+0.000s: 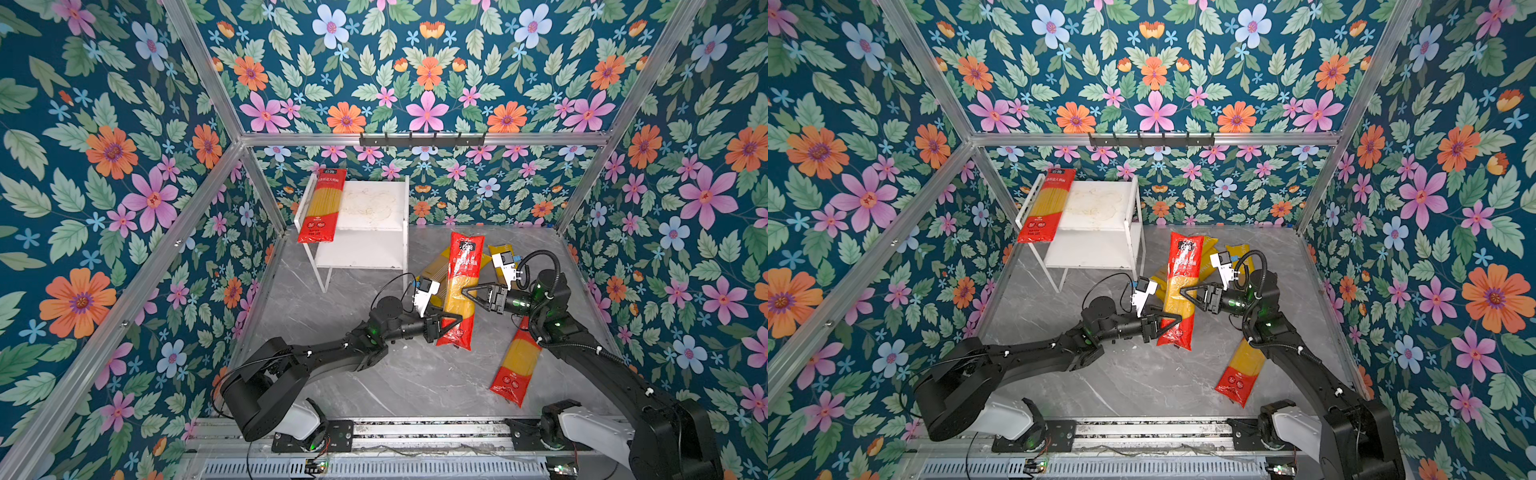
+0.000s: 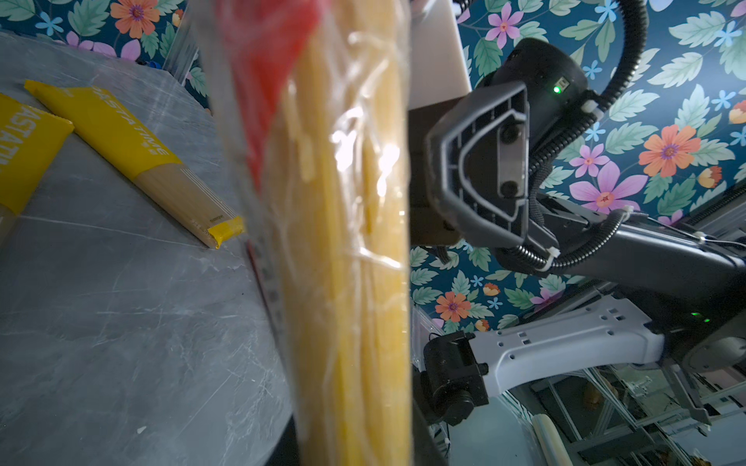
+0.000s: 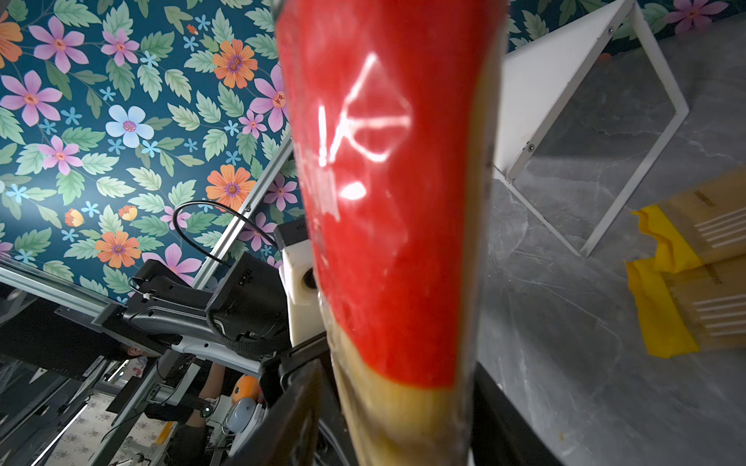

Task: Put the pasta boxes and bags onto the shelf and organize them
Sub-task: 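Lift the red bag upright with both grippers and tilt it toward the shelf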

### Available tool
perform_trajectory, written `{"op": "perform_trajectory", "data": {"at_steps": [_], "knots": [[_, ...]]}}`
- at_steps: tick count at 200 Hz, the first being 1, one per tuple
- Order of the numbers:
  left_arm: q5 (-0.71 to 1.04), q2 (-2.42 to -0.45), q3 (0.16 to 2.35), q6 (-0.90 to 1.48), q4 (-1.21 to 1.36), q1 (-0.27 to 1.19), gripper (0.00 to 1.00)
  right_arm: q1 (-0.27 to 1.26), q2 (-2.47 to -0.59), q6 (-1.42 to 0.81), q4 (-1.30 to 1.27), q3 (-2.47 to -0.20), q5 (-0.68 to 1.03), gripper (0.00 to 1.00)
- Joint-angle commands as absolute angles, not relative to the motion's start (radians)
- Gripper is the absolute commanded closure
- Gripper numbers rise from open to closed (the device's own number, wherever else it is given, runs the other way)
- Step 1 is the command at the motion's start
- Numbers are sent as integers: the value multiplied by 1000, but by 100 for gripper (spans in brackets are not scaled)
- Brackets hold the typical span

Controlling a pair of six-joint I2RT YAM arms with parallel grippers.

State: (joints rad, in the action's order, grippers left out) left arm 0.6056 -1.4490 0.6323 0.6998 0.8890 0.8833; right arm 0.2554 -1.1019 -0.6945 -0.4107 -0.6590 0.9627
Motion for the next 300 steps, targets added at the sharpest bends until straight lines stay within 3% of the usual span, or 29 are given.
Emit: {"op": "perform_trajectory", "data": {"at_steps": [1,18,36,58,92,148,185,211,300], "knots": [[647,-1423,635,675,1000,886,80,250,-1103,-565,-251,-684,914,40],[663,-1416,638,665,988,886,80,250,-1131,-571,-251,-687,921,39],[701,-1437,653,660,979,887,79,261,-1163,-699,-468,-663,1023,42],[729,-1453,677,657,954,887,77,268,-1165,-800,-661,-643,1061,54],[715,-1429,684,642,908,873,70,266,-1169,-826,-716,-643,1056,77],[625,-1390,624,747,973,864,33,266,-1187,-962,-891,-666,954,92],[536,-1361,541,848,1105,856,24,267,-1187,-1009,-905,-720,830,97],[447,-1381,493,949,1274,856,26,285,-1192,-1036,-933,-741,773,98],[326,-1471,538,1052,1363,858,59,323,-1182,-1034,-933,-746,709,96]]}}
